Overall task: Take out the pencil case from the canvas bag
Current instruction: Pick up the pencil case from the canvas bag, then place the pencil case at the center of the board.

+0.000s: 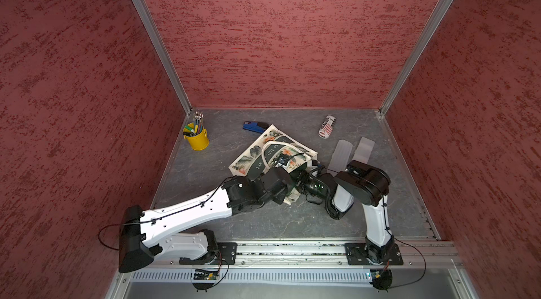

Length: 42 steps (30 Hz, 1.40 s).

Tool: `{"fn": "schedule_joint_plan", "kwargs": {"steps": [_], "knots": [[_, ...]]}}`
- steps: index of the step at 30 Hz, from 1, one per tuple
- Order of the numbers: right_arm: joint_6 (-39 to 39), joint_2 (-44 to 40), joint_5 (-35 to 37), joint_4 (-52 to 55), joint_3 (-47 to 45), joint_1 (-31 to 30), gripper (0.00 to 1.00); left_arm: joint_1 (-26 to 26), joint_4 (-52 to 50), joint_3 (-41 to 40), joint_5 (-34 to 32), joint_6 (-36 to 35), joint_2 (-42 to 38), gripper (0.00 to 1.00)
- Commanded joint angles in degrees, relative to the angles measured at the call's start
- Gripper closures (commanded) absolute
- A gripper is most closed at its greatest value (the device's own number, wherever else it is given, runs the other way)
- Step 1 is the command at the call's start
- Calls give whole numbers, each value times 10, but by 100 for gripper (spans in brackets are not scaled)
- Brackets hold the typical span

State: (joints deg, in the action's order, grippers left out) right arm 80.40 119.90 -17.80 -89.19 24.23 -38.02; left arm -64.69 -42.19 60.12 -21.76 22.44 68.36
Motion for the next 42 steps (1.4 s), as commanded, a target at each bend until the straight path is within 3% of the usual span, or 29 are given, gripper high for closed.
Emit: {"fn": "schedule_joint_plan", "kwargs": {"steps": [1,10,17,27,33,42], "knots": [[17,-1,5,-41,1,2,46,-8,20,30,0,1,-4,100],[-59,-148,15,88,-54,3,68,-6,30,30,-12,-3,-1,100],[-140,-330,19,266,-84,1,68,-2,25,36,-20,-2,-3,100],[-224,-640,78,601,-86,3,63,35,27,37,-22,-5,-21,100],[-265,-688,96,744,-38,10,62,72,10,39,-11,-7,-53,100],[-286,-702,81,799,-5,58,63,106,-32,14,-16,-2,-136,100]]}}
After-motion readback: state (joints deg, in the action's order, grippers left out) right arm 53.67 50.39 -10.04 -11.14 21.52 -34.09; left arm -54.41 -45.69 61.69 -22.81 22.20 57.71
